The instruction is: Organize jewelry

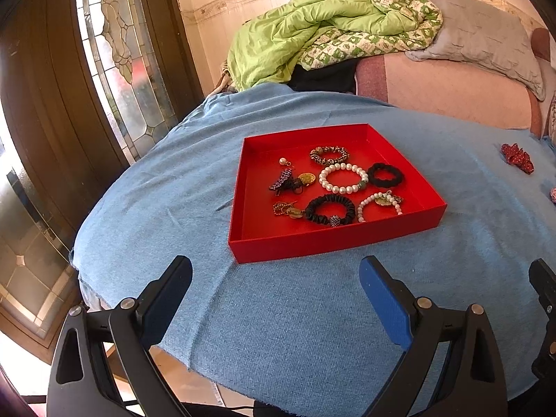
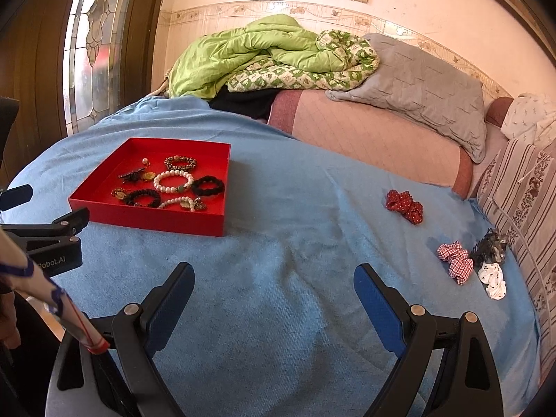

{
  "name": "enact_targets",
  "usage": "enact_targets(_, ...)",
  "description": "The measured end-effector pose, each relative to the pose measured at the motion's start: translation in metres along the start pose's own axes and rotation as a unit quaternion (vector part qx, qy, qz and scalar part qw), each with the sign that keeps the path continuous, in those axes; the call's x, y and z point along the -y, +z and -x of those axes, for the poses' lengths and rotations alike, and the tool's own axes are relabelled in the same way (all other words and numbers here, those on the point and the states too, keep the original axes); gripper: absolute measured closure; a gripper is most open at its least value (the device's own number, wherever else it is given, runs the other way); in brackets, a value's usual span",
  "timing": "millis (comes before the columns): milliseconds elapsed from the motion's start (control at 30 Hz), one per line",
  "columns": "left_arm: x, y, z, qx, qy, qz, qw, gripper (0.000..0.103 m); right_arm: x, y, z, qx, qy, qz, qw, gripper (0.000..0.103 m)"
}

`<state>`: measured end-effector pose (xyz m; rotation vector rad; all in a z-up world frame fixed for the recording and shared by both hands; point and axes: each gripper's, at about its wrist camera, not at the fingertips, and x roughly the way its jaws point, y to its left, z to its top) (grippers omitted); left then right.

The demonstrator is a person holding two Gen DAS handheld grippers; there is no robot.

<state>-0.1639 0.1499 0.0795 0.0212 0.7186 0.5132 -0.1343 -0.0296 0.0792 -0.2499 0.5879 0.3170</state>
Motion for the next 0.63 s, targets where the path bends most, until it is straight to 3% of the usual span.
enact_targets(633, 0.0046, -0.0039, 0.0042, 0.002, -0.015, -0.005, 0.9999, 0.007, 0.0058, -0.0019, -0.0015, -0.009, -0.001, -0.008, 1.0, 0.008)
